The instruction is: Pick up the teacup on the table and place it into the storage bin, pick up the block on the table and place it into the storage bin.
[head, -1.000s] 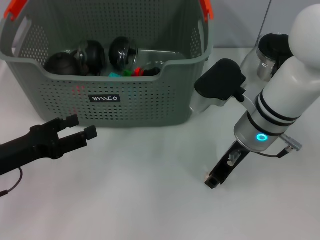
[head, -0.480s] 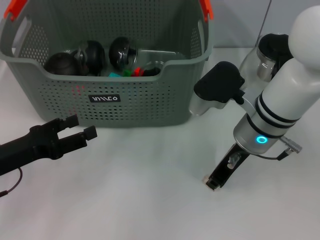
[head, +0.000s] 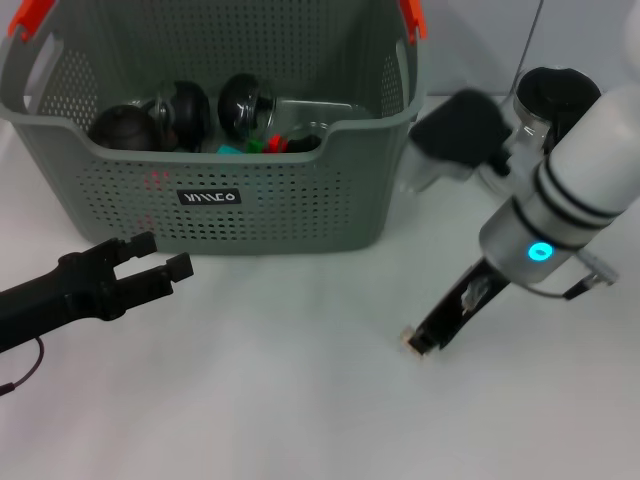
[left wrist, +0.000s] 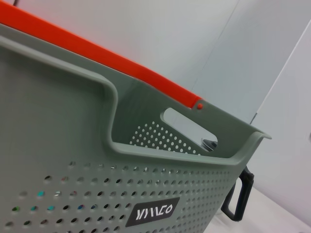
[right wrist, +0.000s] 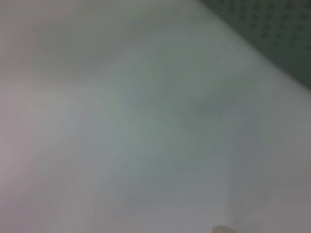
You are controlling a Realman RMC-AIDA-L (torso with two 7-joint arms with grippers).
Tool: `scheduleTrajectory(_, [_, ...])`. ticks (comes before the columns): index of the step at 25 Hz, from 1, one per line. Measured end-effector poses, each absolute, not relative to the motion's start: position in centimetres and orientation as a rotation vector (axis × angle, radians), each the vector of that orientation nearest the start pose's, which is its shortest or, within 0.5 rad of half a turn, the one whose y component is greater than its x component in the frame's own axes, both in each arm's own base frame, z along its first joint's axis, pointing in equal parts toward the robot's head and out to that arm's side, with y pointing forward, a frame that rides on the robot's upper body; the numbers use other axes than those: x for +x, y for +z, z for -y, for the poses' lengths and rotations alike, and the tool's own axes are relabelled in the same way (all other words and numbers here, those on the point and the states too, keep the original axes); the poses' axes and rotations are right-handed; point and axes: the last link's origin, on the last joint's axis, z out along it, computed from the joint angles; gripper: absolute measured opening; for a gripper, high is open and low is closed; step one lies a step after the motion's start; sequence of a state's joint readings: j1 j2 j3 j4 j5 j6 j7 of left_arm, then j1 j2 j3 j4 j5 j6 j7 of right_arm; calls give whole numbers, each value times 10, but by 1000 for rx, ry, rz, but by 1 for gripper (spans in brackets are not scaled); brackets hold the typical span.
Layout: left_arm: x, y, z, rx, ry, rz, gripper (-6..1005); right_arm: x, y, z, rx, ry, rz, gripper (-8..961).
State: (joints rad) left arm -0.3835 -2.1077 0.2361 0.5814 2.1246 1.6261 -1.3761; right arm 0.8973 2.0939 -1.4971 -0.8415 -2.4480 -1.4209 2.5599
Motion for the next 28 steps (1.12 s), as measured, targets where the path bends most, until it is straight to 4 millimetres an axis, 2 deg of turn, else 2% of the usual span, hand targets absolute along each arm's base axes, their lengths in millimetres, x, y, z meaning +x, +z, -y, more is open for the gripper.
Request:
scheduleTrajectory(8, [-331, 17, -275, -2324, -905, 1019, 849, 144, -27, -376, -2808, -385, -1016, 128])
scheduleTrajectory(14, [-330, 18, -276, -2324, -905, 1018, 849, 138, -12, -377, -2877, -235, -1017, 145])
scheduleTrajectory(21, [-330, 18, -277, -2326, -906, 1015, 848, 111, 10, -382, -2981, 140, -916, 166])
scheduleTrajectory(25, [-330, 18, -277, -2326, -906, 1014, 847, 96, 25, -393, -2931, 384, -844, 178])
scheduleTrajectory(28, [-330, 18, -277, -2326, -906, 1014, 847, 85, 29, -403, -2867, 531, -792, 187])
